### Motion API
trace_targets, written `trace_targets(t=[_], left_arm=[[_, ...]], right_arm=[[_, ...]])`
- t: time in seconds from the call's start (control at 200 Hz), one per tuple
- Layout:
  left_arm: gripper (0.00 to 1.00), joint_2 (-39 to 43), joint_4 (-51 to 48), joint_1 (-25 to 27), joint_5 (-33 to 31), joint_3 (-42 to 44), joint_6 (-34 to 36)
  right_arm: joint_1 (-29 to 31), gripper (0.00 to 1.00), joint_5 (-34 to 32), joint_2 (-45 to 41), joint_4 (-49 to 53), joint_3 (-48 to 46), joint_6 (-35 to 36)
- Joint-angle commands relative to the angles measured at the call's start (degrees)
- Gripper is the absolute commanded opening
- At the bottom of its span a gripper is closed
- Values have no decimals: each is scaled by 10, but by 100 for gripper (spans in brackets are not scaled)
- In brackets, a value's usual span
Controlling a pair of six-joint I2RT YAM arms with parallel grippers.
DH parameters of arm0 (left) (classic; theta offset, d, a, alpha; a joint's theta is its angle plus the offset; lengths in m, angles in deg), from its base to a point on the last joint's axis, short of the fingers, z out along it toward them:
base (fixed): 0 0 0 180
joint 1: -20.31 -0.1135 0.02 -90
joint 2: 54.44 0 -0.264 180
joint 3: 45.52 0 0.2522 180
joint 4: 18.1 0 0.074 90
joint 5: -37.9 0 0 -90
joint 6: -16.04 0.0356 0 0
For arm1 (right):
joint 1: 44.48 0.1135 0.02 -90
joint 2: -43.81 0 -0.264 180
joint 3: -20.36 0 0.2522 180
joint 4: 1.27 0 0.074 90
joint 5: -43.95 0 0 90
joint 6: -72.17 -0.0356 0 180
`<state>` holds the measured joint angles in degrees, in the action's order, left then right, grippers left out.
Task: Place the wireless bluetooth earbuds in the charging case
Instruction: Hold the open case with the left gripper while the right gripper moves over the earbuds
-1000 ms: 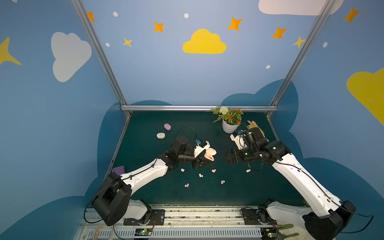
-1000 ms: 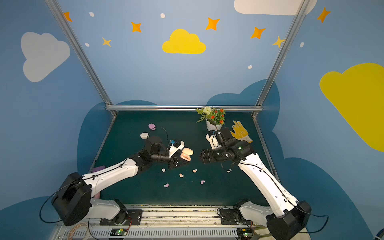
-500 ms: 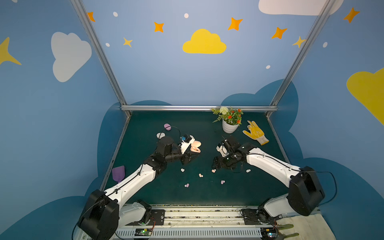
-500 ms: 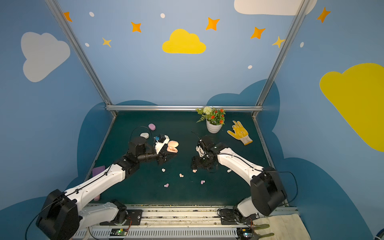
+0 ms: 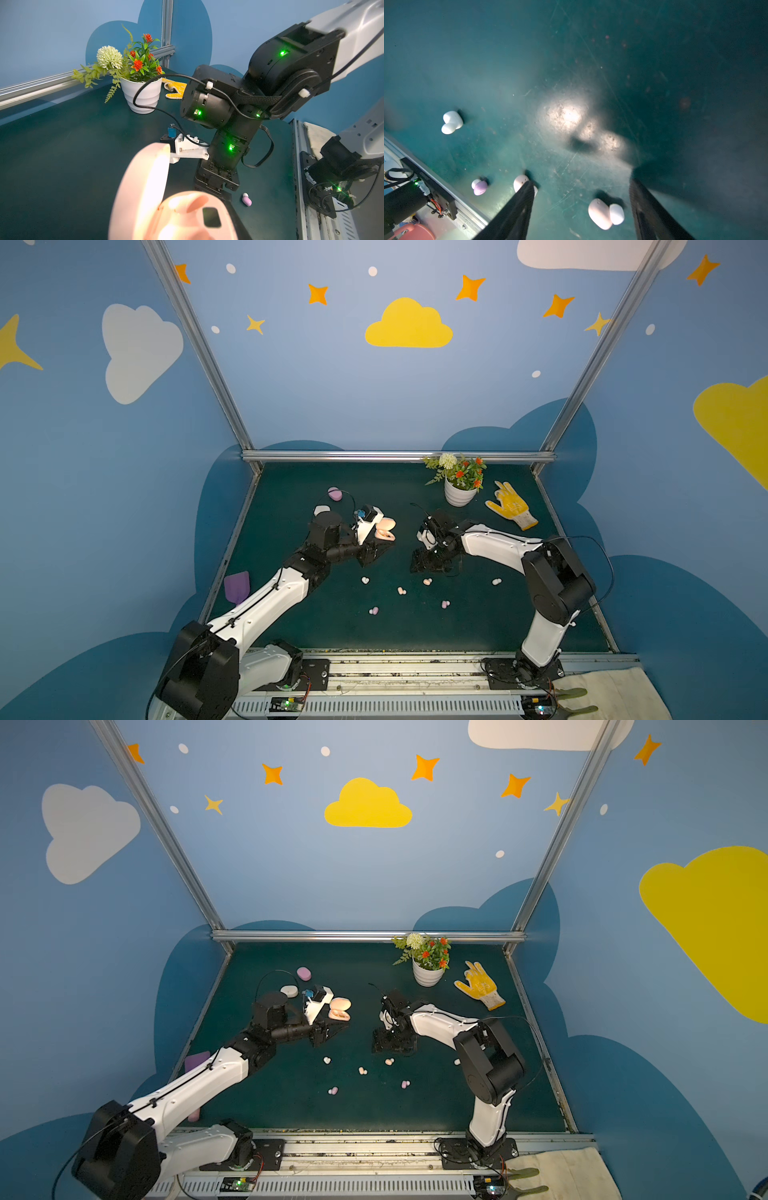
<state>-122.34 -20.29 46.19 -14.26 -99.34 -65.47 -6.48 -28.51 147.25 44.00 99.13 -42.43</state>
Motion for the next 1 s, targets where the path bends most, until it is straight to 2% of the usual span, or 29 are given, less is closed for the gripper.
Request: trace_targets(t=[0.0,0.556,0.851,0.991], left_arm=[[4,-2,11,-1,4,-1,-5],[3,-2,6,-1,-2,-2,-5],[4,-4,9,-1,0,-1,-8],[4,-2,8,-1,-1,-1,-9]], right_arm=[[6,70,17,3,20,-2,8],[35,69,26,-26,32,-38,-25],[51,68,-80,-33,73,-10,-67],[56,63,-112,-25,91,0,-94]])
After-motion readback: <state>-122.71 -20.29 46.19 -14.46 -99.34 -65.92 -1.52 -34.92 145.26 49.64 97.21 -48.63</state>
